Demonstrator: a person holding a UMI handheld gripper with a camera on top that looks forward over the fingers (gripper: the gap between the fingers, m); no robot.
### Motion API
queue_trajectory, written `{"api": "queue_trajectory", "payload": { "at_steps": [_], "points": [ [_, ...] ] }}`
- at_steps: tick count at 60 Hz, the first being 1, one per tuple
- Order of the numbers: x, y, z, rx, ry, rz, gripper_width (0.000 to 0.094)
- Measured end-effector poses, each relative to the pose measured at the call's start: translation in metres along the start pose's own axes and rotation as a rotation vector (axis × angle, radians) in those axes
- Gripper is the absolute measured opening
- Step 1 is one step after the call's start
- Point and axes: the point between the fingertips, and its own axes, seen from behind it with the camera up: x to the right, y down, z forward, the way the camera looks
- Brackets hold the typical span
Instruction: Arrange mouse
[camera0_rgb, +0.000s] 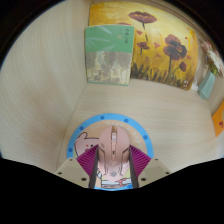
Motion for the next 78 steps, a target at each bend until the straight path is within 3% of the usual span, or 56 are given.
{"api": "queue_trajectory", "payload": {
  "at_steps": [4, 10, 27, 42, 65, 78],
  "points": [
    [0.001, -0.001, -0.006, -0.02, -0.008, 0.039, 0.0615],
    [0.015, -0.017, -0.032, 0.016, 0.034, 0.06, 0.0833],
    [0.057, -0.08, -0.167, 0.214, 0.04, 0.086, 0.0834],
    [0.129, -0.07, -0.262, 0.318, 0.079, 0.098, 0.0831],
    [0.193, 0.016, -0.309, 0.304, 0.074, 0.099, 0.0814],
    [0.205, 0.034, -0.326, 0.319, 0.068, 0.09, 0.0813]
  ]
}}
